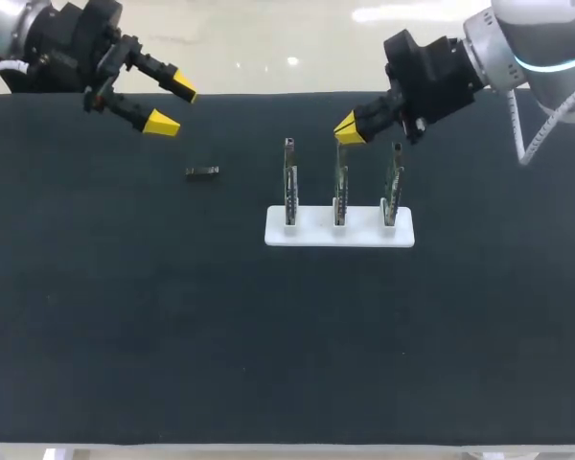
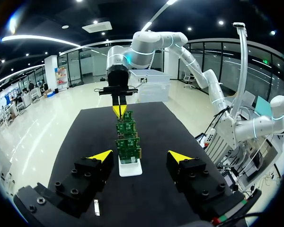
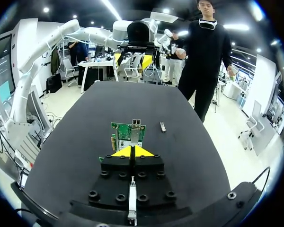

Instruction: Pick up the optical module with the left hand, and insert it into the network port with the right hand.

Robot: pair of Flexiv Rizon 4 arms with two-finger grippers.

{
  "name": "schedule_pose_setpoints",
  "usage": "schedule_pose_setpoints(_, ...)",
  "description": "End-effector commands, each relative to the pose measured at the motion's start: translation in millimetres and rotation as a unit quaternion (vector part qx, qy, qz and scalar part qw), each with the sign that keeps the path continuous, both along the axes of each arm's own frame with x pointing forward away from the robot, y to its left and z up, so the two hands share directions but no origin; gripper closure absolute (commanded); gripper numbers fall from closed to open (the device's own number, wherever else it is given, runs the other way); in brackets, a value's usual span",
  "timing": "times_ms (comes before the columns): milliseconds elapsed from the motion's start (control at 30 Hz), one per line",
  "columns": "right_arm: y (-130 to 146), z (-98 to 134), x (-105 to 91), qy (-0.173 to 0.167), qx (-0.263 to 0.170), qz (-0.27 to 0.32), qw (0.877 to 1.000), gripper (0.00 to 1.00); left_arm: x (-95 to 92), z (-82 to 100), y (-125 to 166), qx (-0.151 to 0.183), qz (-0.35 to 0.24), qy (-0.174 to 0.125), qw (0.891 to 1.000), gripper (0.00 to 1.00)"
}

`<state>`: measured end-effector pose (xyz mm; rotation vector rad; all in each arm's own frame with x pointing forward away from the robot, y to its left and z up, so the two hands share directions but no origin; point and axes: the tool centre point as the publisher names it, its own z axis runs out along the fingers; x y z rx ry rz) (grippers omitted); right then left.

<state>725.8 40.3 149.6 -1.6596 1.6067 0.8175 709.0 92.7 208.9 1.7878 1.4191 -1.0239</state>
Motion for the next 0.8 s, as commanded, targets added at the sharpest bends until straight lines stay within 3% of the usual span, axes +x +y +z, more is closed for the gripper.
schedule_pose_setpoints(33, 0, -1, -0.7, 0.001, -0.002, -0.001, 1.000, 1.00, 0.9, 0.5, 0, 0.002, -0.001, 0.001, 1.000, 0.00)
schedule_pose_setpoints(500, -1, -6, -1.4, 0.002, 0.001, -0.002, 1.000, 1.00, 0.9, 0.5, 0, 0.002, -0.001, 0.001, 1.000, 0.00)
schedule_pose_setpoints(800, -5, 23, -6.2, 0.002, 0.003, -0.015, 1.000, 1.00, 0.9, 0.5, 0, 0.002, -0.001, 0.001, 1.000, 0.00)
